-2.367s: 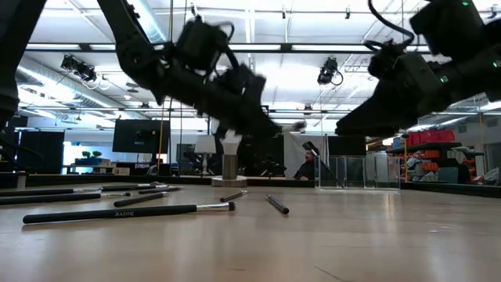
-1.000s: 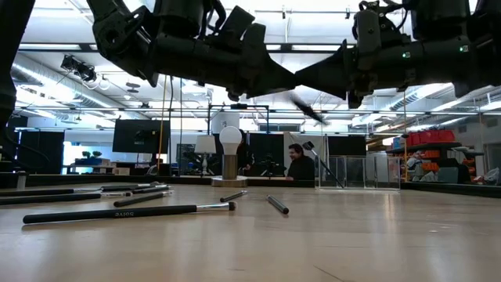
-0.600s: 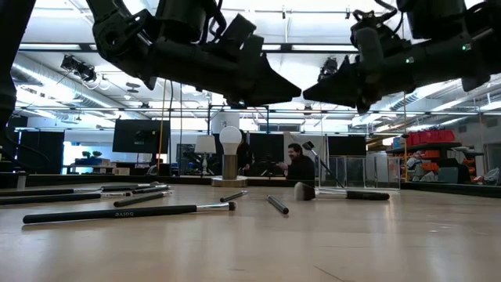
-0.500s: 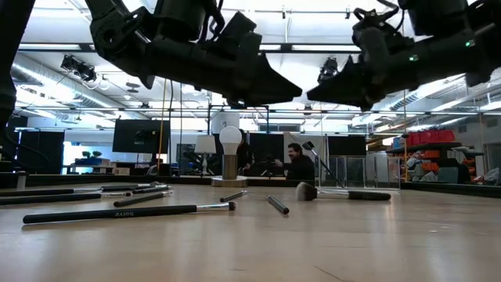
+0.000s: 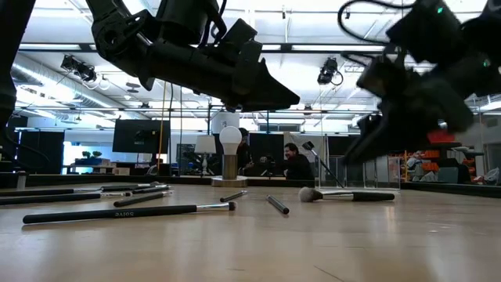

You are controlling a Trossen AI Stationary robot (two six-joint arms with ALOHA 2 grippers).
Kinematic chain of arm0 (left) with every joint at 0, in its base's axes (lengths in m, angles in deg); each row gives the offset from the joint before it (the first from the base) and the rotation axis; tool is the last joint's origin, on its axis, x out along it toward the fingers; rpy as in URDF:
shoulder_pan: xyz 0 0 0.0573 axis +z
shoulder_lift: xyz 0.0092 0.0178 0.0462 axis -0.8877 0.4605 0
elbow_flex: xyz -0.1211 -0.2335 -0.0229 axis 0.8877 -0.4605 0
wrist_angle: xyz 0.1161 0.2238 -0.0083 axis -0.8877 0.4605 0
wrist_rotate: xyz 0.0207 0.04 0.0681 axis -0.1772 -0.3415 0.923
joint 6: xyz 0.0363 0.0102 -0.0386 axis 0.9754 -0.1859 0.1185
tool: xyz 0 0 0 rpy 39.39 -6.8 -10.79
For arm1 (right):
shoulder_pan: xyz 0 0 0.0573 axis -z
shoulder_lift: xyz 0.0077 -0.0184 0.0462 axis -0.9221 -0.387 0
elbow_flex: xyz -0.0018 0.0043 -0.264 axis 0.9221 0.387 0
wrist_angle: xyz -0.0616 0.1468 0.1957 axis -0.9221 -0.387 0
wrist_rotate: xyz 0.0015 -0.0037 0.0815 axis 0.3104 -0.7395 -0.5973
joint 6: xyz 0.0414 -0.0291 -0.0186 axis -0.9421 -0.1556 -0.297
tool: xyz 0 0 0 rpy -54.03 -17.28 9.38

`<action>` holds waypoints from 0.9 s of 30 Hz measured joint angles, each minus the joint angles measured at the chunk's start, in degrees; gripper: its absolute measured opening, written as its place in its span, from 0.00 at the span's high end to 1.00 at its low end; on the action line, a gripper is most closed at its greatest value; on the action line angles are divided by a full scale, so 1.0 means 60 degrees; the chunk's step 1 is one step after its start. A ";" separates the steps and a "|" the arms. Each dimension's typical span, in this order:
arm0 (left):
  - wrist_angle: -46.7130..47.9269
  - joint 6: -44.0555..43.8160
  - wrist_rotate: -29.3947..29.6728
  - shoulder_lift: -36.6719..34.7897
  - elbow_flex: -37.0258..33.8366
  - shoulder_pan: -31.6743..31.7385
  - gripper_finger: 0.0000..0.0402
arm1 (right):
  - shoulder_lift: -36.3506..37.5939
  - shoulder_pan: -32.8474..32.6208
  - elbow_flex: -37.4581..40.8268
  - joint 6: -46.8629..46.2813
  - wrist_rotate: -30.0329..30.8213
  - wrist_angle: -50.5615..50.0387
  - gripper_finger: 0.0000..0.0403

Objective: Put items in baskets/containers
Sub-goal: Put the silver powder brush into the transparent organizer

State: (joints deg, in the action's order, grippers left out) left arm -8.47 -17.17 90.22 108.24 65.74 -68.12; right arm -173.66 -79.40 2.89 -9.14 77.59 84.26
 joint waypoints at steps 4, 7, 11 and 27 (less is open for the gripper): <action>-0.0001 -0.0001 0.0000 0.0000 0.0000 0.0000 0.54 | -0.0902 0.0212 0.0000 0.0179 0.0116 0.0240 0.44; -0.0004 0.0002 0.0000 0.0000 0.0000 0.0000 0.54 | -0.1347 0.0445 -0.0015 0.0075 -0.0027 0.0370 0.49; -0.0002 0.0001 0.0004 0.0000 0.0003 0.0000 0.54 | -0.1684 0.0609 -0.0040 0.0063 -0.0152 0.0304 0.63; 0.0648 0.1278 0.0045 -0.0656 0.0015 -0.0334 0.54 | -0.1822 0.0571 0.2392 -0.1269 -0.0164 0.6138 0.92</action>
State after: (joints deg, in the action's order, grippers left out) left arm -4.59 -9.50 90.49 104.31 65.82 -70.12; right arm -184.59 -75.98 17.24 -16.75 76.61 121.09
